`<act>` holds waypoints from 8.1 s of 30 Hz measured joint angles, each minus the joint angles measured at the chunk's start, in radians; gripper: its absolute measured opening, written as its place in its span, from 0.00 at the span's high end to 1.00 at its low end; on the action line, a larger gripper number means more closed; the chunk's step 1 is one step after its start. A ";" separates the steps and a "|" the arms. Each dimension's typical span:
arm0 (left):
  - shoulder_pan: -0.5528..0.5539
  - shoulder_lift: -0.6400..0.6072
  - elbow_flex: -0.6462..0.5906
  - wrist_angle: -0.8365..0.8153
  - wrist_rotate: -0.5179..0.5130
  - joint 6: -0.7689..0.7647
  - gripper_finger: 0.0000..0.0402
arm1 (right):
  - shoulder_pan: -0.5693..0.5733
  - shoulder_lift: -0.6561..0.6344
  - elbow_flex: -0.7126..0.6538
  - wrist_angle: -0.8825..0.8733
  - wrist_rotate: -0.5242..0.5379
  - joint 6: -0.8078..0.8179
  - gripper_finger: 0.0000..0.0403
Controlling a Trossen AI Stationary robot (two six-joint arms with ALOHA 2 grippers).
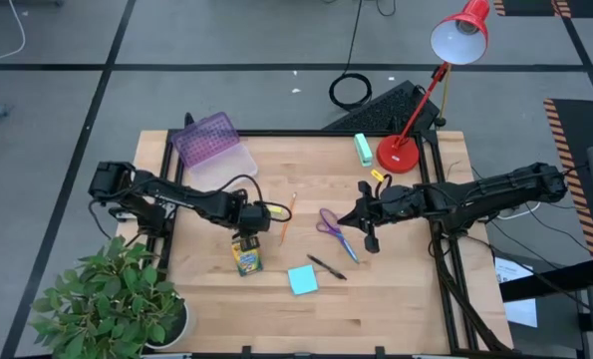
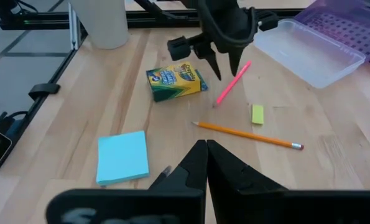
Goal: Pack school essentials
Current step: Put the pink pencil into the purple supply box
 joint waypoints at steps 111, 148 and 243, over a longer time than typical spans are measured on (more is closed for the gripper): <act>0.166 -0.023 -0.127 0.130 0.187 0.362 0.90 | 0.000 0.000 0.000 0.000 0.002 -0.005 1.00; 0.224 -0.026 0.066 -0.115 0.165 0.168 0.90 | 0.000 0.000 0.000 0.000 0.002 -0.005 1.00; 0.795 -0.026 -0.050 0.058 -0.076 0.507 0.90 | 0.000 0.000 0.000 0.000 0.002 -0.005 1.00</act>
